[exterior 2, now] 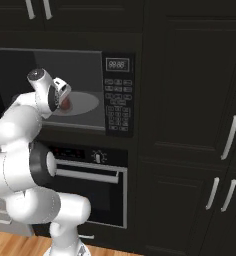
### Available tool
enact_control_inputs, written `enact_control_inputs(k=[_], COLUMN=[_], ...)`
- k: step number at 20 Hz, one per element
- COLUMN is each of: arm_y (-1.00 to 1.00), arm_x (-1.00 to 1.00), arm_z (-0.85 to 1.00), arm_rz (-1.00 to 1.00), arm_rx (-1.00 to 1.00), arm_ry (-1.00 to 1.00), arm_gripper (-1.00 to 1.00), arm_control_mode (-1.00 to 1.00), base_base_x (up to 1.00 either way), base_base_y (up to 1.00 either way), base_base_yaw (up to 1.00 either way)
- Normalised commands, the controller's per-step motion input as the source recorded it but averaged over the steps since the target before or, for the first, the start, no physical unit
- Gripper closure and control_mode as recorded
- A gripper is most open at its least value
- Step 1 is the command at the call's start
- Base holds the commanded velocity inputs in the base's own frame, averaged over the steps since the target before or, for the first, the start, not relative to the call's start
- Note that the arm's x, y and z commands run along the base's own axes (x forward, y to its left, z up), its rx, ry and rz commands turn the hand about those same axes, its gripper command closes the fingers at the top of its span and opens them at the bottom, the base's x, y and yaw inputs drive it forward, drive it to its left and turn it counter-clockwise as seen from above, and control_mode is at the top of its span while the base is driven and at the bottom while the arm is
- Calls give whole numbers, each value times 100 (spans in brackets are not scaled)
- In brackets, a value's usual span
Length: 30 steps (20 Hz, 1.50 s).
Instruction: Place the microwavable item in the microwave. Then, close the microwave door and press the start button.
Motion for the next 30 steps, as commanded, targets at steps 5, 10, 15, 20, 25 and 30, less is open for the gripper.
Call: enact_control_inputs(k=[5,10,15,20,25,30], arm_y=[0,0,0,0,0,0], arm_x=[46,41,38,0,0,0], arm_z=[-26,-14,-29,-53,-16,0], arm_rz=[9,9,9,8,6,6], arm_rx=[-4,-3,-6,-12,-9,-7], arm_ry=[10,10,7,-1,-14,-18], arm_gripper=[100,100,100,-100,-100,-100], arm_control_mode=[-100,-100,-100,-100,-100,-100], base_base_x=[0,0,0,0,0,0], base_base_y=[0,0,0,0,0,0], base_base_yaw=[0,0,0,0,0,0])
